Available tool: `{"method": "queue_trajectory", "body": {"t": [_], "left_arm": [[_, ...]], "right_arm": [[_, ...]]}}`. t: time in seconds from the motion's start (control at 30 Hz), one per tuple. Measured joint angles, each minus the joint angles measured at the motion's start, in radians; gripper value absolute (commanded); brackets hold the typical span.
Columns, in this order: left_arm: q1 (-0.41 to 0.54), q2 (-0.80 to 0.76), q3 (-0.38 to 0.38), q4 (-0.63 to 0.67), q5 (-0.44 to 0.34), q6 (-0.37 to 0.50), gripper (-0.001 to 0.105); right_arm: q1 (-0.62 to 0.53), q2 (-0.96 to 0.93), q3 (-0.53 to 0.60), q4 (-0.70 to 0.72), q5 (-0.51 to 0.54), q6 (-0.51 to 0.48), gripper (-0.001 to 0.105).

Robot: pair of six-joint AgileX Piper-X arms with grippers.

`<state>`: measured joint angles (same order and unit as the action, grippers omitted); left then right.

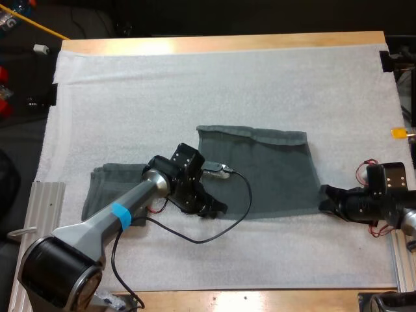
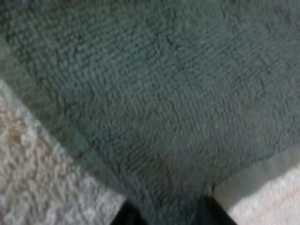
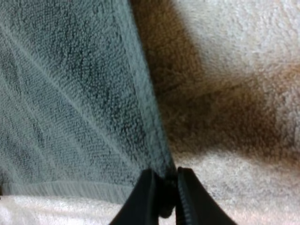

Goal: Pick towel from pile, fold and stack

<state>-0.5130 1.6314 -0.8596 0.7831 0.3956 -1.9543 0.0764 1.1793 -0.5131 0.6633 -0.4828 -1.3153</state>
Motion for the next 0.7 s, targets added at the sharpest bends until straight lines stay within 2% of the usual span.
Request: {"method": "queue_trajectory", "body": {"t": [0.17,0.33,0.7], "left_arm": [[0.000,0.000,0.000,0.000,0.000,0.000,0.000],[0.000,-0.043,0.005,0.004,0.000,0.008,0.000],[0.000,-0.470,0.005,0.032,-0.001,0.036,0.000]], "right_arm": [[0.000,0.000,0.000,0.000,0.000,0.000,0.000],[0.000,-0.006,-0.004,0.007,-0.051,0.000,0.000],[0.000,-0.273,-0.094,0.029,-0.066,0.011,0.000]]}}
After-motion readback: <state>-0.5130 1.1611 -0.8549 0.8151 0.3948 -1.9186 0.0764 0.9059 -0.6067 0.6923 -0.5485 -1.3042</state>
